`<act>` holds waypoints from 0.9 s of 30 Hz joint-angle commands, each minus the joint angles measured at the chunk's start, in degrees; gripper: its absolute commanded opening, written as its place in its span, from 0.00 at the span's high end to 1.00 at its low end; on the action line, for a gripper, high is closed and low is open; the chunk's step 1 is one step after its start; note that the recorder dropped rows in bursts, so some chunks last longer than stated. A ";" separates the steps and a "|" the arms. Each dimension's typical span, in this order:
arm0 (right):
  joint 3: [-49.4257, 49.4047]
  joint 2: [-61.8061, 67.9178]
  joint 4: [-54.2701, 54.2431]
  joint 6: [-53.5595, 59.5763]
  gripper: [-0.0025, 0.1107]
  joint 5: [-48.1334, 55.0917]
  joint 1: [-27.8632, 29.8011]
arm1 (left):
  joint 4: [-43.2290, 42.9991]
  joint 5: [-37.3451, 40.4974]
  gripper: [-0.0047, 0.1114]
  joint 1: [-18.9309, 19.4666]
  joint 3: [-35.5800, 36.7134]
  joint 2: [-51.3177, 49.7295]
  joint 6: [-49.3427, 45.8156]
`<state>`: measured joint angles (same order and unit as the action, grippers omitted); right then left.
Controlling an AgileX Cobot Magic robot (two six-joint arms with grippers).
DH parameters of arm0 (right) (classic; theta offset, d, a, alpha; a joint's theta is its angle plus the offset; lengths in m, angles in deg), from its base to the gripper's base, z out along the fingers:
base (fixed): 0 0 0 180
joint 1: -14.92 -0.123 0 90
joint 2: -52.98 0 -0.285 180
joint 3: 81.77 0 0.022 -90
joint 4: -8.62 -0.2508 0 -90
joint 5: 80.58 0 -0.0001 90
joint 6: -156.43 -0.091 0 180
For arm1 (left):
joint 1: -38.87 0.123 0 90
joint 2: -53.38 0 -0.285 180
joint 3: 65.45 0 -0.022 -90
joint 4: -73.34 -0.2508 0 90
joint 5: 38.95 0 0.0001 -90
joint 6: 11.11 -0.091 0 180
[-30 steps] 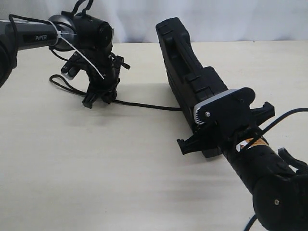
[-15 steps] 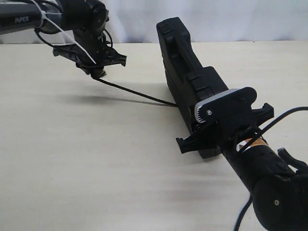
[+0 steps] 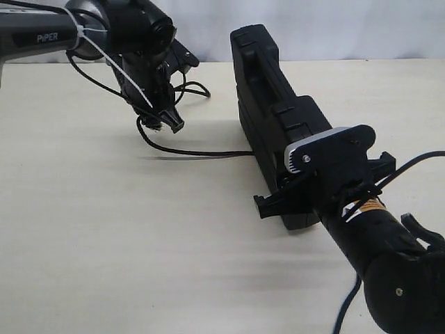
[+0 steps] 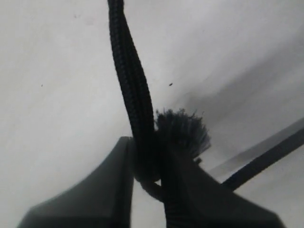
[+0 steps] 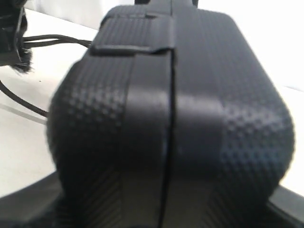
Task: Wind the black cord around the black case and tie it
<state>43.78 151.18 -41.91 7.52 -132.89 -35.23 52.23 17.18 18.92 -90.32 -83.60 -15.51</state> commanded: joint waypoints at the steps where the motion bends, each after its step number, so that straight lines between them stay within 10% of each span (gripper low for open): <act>1: 0.20 -0.29 -1.09 -0.25 0.94 -1.83 0.12 | 0.91 -1.95 0.96 -0.07 0.17 0.58 -1.28; 14: 0.20 0.01 -6.15 -0.25 0.94 -3.71 0.12 | 6.61 -9.95 0.96 0.05 1.55 3.23 -7.17; 27: 0.20 3.08 -1.71 -7.33 0.94 -4.26 5.98 | 11.78 -50.13 0.96 0.40 36.97 25.45 -20.78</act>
<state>44.01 153.85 -43.65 1.58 -137.10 -31.48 63.41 -23.57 18.92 -59.31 -62.35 -35.18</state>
